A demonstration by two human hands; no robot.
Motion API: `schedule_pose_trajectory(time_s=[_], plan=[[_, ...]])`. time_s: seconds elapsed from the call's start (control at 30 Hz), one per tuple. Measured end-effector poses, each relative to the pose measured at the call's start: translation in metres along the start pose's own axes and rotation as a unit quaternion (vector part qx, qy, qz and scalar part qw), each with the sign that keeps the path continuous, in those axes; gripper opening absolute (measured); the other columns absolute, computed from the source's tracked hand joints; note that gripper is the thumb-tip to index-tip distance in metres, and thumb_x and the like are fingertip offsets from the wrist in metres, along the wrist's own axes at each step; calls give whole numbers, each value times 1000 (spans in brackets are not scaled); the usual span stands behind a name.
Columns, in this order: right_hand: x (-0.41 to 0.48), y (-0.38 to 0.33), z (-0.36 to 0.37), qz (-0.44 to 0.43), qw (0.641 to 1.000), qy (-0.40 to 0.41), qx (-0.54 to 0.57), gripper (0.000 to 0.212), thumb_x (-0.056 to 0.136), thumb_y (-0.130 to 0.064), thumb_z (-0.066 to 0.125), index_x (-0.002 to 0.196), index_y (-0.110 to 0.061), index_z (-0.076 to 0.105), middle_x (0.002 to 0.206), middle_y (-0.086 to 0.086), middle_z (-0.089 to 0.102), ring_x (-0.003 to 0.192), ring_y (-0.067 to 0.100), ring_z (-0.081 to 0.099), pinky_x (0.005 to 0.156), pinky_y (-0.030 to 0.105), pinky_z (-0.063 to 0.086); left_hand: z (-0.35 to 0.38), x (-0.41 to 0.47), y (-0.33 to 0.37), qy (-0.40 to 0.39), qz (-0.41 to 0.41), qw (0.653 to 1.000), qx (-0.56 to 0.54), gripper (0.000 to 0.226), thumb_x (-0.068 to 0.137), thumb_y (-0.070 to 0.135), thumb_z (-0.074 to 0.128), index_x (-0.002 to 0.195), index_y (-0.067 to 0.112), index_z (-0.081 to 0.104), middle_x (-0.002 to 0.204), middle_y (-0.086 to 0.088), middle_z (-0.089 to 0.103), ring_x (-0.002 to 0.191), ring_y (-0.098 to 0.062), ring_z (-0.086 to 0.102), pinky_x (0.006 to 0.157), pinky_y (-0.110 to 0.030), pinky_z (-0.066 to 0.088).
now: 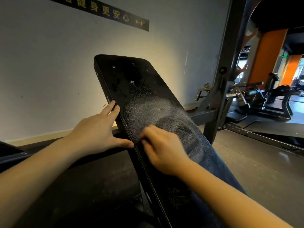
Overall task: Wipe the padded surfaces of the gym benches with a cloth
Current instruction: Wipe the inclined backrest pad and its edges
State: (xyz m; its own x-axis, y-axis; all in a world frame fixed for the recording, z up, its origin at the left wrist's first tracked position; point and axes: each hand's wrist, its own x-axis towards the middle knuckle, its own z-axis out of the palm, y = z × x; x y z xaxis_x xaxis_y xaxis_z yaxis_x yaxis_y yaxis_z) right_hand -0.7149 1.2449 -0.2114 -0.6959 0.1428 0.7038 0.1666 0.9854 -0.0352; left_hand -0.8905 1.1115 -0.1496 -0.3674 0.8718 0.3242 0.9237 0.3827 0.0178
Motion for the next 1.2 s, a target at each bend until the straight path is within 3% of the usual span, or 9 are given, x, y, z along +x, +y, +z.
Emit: schedule_pose_trajectory(time_s=[0.23, 0.33, 0.43, 0.63, 0.73, 0.83, 0.93, 1.03, 1.2], plan=[[19, 131, -17, 340, 926, -4, -164, 15, 104, -24, 42, 108, -10, 45, 113, 18, 60, 92, 41, 61, 69, 42, 40, 0, 2, 3, -4, -5, 1000, 7, 142, 53, 99, 49, 164, 27, -6, 167, 15, -24, 148, -17, 38, 107, -39, 45], [74, 118, 0, 340, 931, 26, -128, 16, 102, -21, 44, 113, -10, 45, 117, 16, 57, 95, 36, 59, 73, 42, 42, -3, 2, 5, -7, -6, 1000, 24, 143, 53, 100, 49, 164, 27, -4, 168, 14, -23, 146, -17, 40, 104, -38, 47], [102, 54, 16, 246, 966, 34, -71, 16, 103, -24, 45, 115, -14, 46, 117, 12, 56, 100, 35, 60, 75, 41, 43, -6, 1, 6, -8, -6, 1000, 29, 141, 55, 99, 51, 164, 26, -2, 169, 13, -20, 147, -17, 39, 104, -38, 46], [-22, -15, -1, 10, 1000, 2, 17, 15, 97, -30, 46, 106, -21, 55, 99, -2, 58, 86, 23, 60, 70, 40, 51, -1, 0, 4, -2, -9, 1000, 14, 141, 51, 99, 43, 164, 28, -2, 169, 13, -19, 150, -19, 35, 110, -41, 42], [-48, 46, -15, 129, 989, 12, -76, 12, 97, -32, 45, 103, -24, 50, 99, 1, 61, 86, 28, 63, 69, 43, 52, 2, 0, 3, -5, -6, 1000, 3, 141, 52, 98, 45, 164, 28, -4, 168, 13, -22, 149, -19, 36, 109, -40, 43], [-19, 113, -20, 306, 935, -12, -179, 18, 104, -29, 41, 110, -14, 46, 111, 13, 60, 93, 39, 63, 69, 43, 44, 2, 1, 4, -5, -6, 1000, 11, 141, 52, 99, 43, 164, 27, -6, 168, 14, -24, 147, -19, 40, 105, -40, 46], [29, 116, -13, 360, 922, 16, -143, 18, 104, -27, 43, 114, -11, 45, 117, 14, 56, 98, 37, 61, 74, 40, 43, 0, 0, 4, -1, -3, 1000, 9, 144, 49, 101, 41, 164, 28, -5, 167, 15, -23, 144, -19, 43, 102, -40, 48], [55, 45, 8, 279, 958, 29, -56, 12, 104, -30, 44, 108, -19, 48, 110, 6, 58, 91, 27, 61, 79, 44, 52, -3, 0, 3, 3, -2, 1000, 7, 145, 47, 102, 40, 164, 29, -3, 168, 15, -21, 146, -19, 41, 103, -40, 47], [-31, -25, -4, 9, 1000, -29, 4, 18, 97, -30, 45, 105, -19, 56, 100, 2, 58, 87, 25, 59, 71, 40, 48, 0, -2, 2, 4, -16, 1000, -10, 140, 52, 100, 45, 164, 29, -1, 170, 14, -16, 153, -19, 26, 112, -44, 40]])
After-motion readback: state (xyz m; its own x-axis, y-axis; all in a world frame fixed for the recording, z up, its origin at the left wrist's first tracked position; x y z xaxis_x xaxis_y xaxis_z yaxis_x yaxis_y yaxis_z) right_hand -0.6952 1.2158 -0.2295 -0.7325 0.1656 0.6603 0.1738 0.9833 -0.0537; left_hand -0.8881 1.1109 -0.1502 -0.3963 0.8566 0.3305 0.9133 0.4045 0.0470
